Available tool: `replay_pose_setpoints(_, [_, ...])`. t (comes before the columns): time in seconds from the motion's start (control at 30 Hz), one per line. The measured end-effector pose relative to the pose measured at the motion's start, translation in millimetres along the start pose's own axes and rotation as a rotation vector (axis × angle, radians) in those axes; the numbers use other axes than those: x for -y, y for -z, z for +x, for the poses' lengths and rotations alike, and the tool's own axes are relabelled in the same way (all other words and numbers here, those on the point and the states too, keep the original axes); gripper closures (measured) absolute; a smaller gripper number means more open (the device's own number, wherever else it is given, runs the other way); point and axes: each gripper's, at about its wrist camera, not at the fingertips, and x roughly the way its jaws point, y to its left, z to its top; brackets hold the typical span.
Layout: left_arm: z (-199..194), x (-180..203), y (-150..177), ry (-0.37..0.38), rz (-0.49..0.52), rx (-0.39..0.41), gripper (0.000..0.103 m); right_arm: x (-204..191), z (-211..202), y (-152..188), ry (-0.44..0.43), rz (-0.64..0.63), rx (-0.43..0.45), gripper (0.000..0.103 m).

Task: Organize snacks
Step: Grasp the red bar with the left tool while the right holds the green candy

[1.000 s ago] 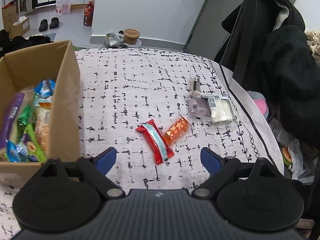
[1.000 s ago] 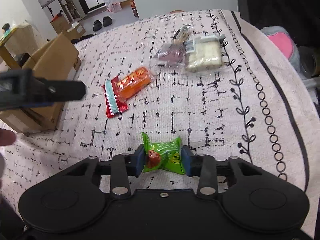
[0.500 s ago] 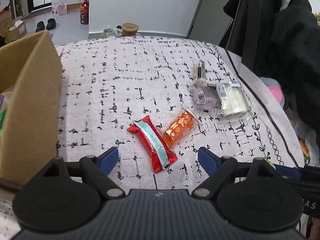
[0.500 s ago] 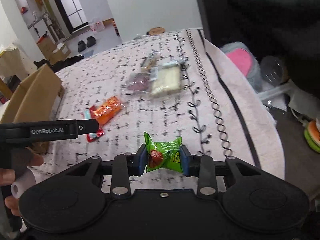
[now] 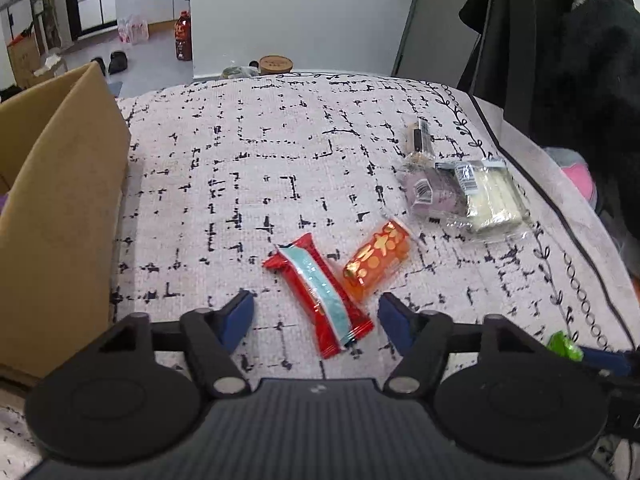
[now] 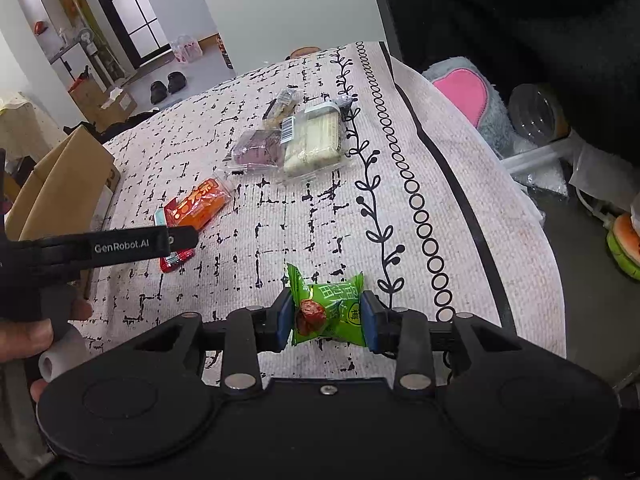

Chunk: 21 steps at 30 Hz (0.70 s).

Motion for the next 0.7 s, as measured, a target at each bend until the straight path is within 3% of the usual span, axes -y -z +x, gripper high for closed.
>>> replay_pose_setpoints(0.13, [1.6,-0.6,2.3,-0.021,0.019,0.005,0.047,-1.2,0.5,0.6,-0.009,0.005,0.000,0.068])
replay_pose_setpoints(0.33, [-0.6,-6.0,0.7,-0.066,0.006,0.012,0.071,-5.0,1.1,2.0,-0.019,0.000,0.001,0.068])
replay_pose_setpoints(0.47, [-5.4,-16.6,0.3,-0.042,-0.010,0.007,0.085,-2.4,2.3,3.0,-0.023,0.012,0.002,0.068])
replay_pose_setpoints(0.63, [-12.6,-24.6,0.0,-0.010,-0.049,-0.002,0.090,-4.7,3.0,1.4,-0.027,0.016,0.008,0.068])
replay_pose_setpoints(0.7, [-17.1,-25.1,1.5,0.001,-0.055,-0.001,0.097,-6.6,2.1,0.3,-0.030,0.013,0.014,0.068])
